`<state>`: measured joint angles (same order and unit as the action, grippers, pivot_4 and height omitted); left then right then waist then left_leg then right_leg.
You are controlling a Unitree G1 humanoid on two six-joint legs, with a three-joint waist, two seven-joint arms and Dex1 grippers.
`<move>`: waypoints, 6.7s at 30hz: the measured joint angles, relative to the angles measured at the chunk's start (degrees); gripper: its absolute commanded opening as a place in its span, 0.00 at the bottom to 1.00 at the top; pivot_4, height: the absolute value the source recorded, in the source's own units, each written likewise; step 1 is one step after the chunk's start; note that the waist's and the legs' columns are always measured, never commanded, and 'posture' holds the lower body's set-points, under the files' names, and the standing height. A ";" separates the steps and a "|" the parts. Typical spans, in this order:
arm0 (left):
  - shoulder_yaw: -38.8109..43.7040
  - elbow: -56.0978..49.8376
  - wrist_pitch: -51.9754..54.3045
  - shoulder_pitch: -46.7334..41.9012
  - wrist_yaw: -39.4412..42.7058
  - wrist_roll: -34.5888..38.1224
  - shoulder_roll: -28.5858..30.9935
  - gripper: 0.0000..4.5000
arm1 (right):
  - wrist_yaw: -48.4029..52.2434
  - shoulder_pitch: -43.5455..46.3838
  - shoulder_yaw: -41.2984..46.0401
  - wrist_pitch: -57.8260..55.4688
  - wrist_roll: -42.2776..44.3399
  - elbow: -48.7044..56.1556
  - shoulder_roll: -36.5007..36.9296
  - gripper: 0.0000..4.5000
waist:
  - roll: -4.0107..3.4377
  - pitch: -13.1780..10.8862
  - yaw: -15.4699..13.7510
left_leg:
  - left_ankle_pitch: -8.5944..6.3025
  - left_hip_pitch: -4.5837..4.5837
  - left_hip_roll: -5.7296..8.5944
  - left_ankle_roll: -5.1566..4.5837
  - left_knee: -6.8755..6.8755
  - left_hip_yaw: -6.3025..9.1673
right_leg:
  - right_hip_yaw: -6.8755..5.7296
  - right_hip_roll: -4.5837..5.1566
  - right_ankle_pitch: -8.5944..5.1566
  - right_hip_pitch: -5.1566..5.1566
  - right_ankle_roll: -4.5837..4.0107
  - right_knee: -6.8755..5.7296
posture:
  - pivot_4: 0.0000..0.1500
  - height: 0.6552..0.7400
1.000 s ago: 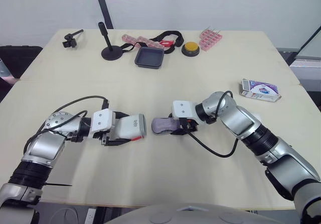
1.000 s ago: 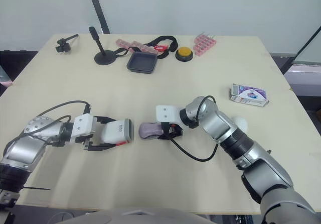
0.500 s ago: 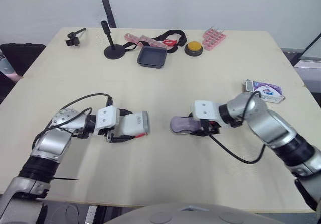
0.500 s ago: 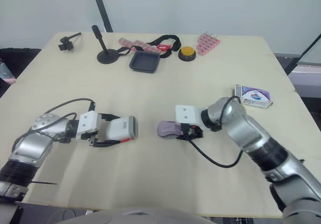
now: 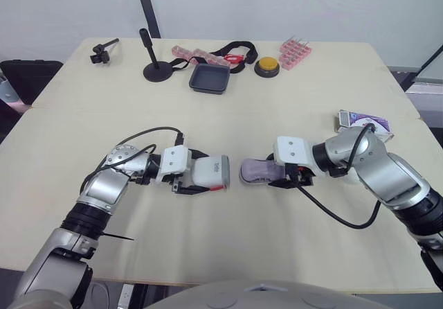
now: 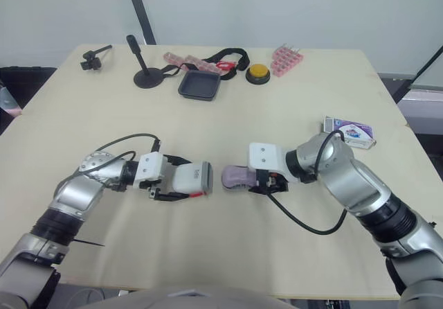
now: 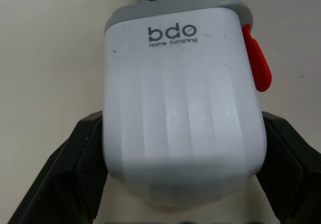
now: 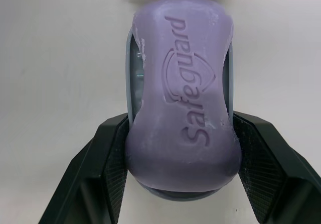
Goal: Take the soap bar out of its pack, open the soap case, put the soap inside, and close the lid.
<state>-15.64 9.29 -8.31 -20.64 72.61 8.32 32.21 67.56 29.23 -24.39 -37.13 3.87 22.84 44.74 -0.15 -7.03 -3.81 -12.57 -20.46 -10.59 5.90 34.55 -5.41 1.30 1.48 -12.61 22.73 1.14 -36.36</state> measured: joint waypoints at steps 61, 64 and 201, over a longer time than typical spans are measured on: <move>-3.73 7.96 -2.57 -6.13 -3.38 -4.45 -9.30 0.77 | 1.44 4.02 1.19 5.66 -1.78 -7.03 2.08 1.00 | -0.03 -0.02 -0.44 | 0.03 -0.09 0.00 -0.05 0.08 0.00 | 0.00 0.02 0.00 0.01 0.00 -0.06 | 1.00 1.00; -3.74 7.95 -2.58 -6.13 -3.37 -4.45 -9.31 0.77 | 1.77 3.87 1.22 5.96 -1.64 -7.04 2.64 1.00 | -0.04 -0.02 -0.44 | 0.03 -0.08 0.00 -0.06 0.08 0.00 | -0.01 0.02 0.00 0.01 0.00 -0.07 | 1.00 1.00; -0.70 -0.05 -0.50 -2.91 -0.84 -0.70 -4.21 1.00 | -56.61 -0.14 36.23 -55.04 64.80 -22.56 -38.59 0.49 | -0.15 -0.07 -0.73 | 0.43 -0.09 0.04 0.26 -0.63 0.00 | -0.25 0.10 0.00 0.11 -0.01 0.26 | 1.00 1.00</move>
<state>-16.34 9.24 -8.81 -23.55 71.76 7.62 28.01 10.95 29.10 11.85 -92.17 68.67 0.27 6.15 -0.30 -7.09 -4.54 -12.15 -20.55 -10.55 6.15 33.93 -5.41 1.05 1.58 -12.61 22.84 1.14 -36.10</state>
